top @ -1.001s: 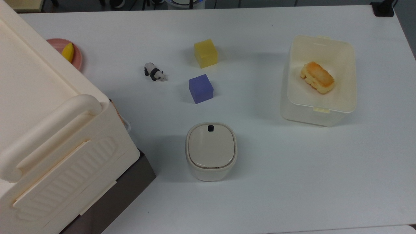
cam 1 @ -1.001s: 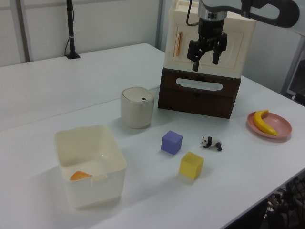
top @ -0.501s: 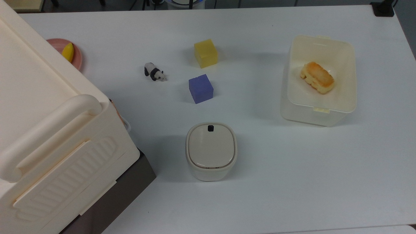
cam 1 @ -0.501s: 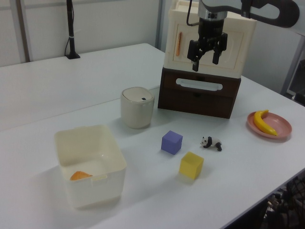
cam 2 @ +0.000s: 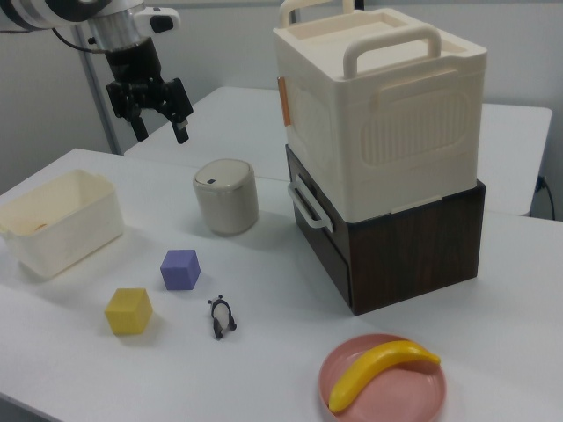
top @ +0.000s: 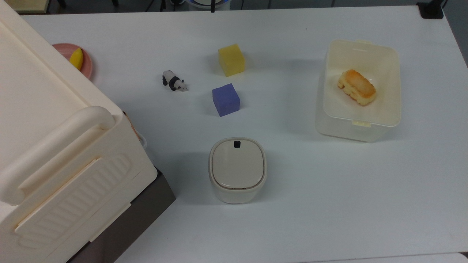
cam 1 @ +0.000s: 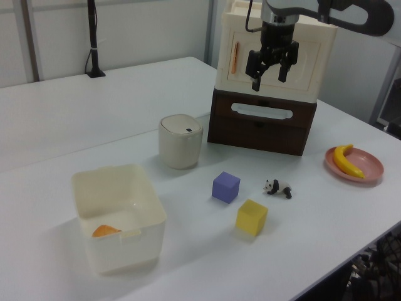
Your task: Slide open the drawer
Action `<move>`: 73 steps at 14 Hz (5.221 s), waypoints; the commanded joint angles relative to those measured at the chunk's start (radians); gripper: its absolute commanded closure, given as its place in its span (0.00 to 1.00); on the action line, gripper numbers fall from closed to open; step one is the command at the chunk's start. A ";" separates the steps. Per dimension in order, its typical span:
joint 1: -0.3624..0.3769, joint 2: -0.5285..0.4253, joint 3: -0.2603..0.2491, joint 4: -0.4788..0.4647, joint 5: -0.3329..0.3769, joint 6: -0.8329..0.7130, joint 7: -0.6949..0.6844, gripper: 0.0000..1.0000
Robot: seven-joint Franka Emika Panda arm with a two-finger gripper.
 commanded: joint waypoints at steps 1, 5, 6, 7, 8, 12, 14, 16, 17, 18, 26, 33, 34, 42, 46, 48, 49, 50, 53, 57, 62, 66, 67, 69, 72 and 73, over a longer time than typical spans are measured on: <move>0.000 -0.021 -0.007 -0.029 -0.013 0.048 -0.010 0.00; -0.022 -0.040 -0.009 -0.065 -0.003 0.084 -0.007 0.00; -0.022 -0.041 -0.009 -0.067 -0.003 0.090 -0.007 0.00; -0.023 -0.043 -0.009 -0.067 -0.003 0.094 -0.002 0.00; -0.032 -0.050 -0.009 -0.094 -0.007 0.102 -0.007 0.00; -0.035 -0.101 -0.007 -0.261 -0.028 0.208 -0.011 0.00; -0.034 -0.122 -0.006 -0.350 -0.054 0.255 -0.011 0.00; -0.034 -0.132 -0.004 -0.397 -0.062 0.274 -0.011 0.00; -0.035 -0.130 -0.006 -0.418 -0.074 0.281 -0.011 0.00; -0.035 -0.129 -0.006 -0.447 -0.094 0.304 -0.011 0.00; -0.037 -0.106 -0.006 -0.530 -0.146 0.413 -0.011 0.00; -0.089 -0.047 -0.006 -0.492 -0.224 0.602 -0.100 0.00; -0.092 -0.031 -0.006 -0.492 -0.243 0.637 -0.118 0.00; -0.134 0.045 -0.007 -0.429 -0.284 0.733 -0.117 0.00; -0.140 0.065 -0.007 -0.391 -0.284 0.737 -0.119 0.00; -0.144 0.080 -0.007 -0.383 -0.284 0.768 -0.120 0.00; -0.146 0.086 -0.007 -0.383 -0.287 0.785 -0.123 0.00; -0.154 0.089 -0.007 -0.383 -0.290 0.803 -0.128 0.00; -0.160 0.111 -0.007 -0.383 -0.307 0.849 -0.131 0.00; -0.161 0.135 -0.007 -0.384 -0.404 0.869 -0.129 0.00; -0.161 0.140 -0.007 -0.398 -0.534 0.900 -0.120 0.00; -0.155 0.132 -0.007 -0.429 -0.603 0.898 -0.087 0.00; -0.148 0.128 -0.007 -0.449 -0.618 0.898 -0.067 0.00; -0.137 0.128 -0.007 -0.450 -0.672 0.898 -0.004 0.00; -0.120 0.131 -0.007 -0.463 -0.792 0.898 0.102 0.00; -0.120 0.134 -0.007 -0.463 -0.812 0.898 0.110 0.00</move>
